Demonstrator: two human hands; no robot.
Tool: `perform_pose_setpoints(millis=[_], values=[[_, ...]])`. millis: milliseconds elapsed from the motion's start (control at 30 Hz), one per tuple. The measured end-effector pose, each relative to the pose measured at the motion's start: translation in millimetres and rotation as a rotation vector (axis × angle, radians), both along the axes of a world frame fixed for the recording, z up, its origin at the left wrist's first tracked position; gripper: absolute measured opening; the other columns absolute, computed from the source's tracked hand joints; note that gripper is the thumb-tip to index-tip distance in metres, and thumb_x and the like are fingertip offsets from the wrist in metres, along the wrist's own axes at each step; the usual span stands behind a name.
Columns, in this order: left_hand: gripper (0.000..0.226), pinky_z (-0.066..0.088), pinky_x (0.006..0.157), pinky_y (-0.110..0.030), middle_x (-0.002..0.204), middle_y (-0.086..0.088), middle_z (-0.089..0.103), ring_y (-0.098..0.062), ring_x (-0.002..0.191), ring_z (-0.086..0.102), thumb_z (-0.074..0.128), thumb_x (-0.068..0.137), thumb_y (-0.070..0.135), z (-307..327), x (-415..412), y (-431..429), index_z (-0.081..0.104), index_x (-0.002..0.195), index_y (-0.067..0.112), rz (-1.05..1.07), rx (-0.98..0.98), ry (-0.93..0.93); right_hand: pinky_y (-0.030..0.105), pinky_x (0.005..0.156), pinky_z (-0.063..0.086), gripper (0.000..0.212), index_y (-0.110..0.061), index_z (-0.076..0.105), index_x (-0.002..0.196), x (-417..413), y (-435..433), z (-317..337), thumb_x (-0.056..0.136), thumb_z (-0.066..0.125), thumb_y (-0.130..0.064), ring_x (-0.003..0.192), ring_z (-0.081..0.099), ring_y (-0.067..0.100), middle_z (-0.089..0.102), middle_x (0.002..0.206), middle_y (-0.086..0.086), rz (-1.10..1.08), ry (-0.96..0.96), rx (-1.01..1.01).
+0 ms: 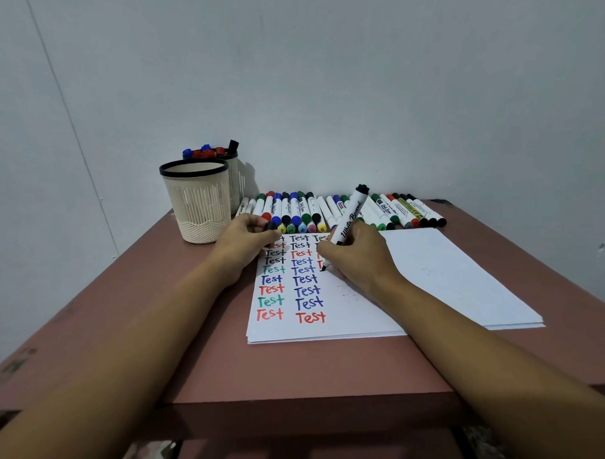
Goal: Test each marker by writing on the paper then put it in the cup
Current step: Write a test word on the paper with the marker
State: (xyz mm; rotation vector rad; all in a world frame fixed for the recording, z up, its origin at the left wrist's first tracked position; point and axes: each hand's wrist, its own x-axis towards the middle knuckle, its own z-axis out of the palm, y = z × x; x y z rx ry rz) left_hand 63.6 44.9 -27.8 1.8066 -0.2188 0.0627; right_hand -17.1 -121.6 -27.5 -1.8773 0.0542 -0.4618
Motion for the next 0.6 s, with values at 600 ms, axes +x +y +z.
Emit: perform_pose_setpoints(millis=[600], values=[[0.020, 0.048, 0.062, -0.026, 0.098, -0.013, 0.059, -0.015, 0.072, 0.058, 0.070, 0.081, 0.009, 1.2, -2.0, -1.1, 0.053, 0.091, 0.015, 0.002, 0.013, -0.019, 0.033, 0.060, 0.039, 0.018, -0.009, 0.047, 0.070, 0.0, -2.2, -2.2, 0.077, 0.064, -0.011, 0.059, 0.041, 0.020, 0.048, 0.066, 0.011, 0.037, 0.012, 0.053]])
